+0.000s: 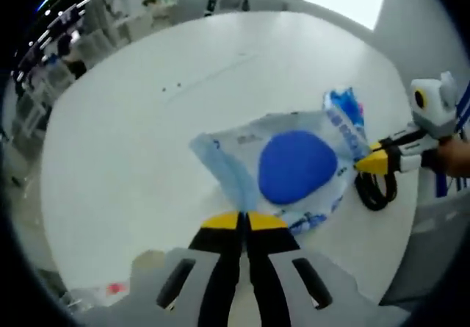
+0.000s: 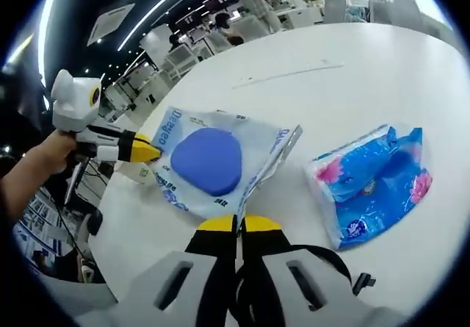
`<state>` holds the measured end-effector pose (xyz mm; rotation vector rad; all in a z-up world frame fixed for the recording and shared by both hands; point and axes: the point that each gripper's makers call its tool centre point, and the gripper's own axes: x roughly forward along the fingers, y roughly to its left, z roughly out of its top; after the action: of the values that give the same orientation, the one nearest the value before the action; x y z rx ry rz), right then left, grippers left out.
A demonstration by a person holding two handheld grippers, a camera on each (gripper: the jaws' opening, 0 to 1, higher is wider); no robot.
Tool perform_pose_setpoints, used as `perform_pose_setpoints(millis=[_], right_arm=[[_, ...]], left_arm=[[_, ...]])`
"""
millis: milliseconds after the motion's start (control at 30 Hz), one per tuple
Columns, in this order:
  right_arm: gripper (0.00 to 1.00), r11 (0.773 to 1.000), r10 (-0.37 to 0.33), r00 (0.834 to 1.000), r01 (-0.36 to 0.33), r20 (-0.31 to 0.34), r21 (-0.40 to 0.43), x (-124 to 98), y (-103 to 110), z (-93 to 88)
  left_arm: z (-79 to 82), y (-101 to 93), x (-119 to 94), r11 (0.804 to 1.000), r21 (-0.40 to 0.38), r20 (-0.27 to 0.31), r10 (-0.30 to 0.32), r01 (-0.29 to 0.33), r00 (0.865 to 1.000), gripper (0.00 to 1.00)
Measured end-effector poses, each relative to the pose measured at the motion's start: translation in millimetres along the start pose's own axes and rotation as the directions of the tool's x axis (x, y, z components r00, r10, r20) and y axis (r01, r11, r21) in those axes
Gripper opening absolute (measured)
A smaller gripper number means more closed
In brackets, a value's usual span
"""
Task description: Arrange the tabletop items into an orderly group along one side of the table until the central work area is clear of visible clutter.
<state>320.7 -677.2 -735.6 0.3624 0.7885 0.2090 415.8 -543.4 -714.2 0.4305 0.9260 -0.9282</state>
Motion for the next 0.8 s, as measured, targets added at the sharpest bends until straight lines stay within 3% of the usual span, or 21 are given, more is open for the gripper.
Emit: perform_pose_setpoints(millis=[400, 800], right_arm=[[0.00, 0.998, 0.030, 0.999, -0.031, -0.034, -0.052, 3.1, 0.9, -3.1], [0.00, 0.996, 0.035, 0.997, -0.040, -0.064, -0.079, 7.6, -1.4, -4.3]], left_arm=[[-18.3, -4.1, -4.2, 0.996, -0.085, 0.036, 0.026, -0.023, 0.999, 0.00], [-29.6, -5.8, -2.8, 0.979, -0.195, 0.123, 0.080, -0.055, 0.989, 0.00]])
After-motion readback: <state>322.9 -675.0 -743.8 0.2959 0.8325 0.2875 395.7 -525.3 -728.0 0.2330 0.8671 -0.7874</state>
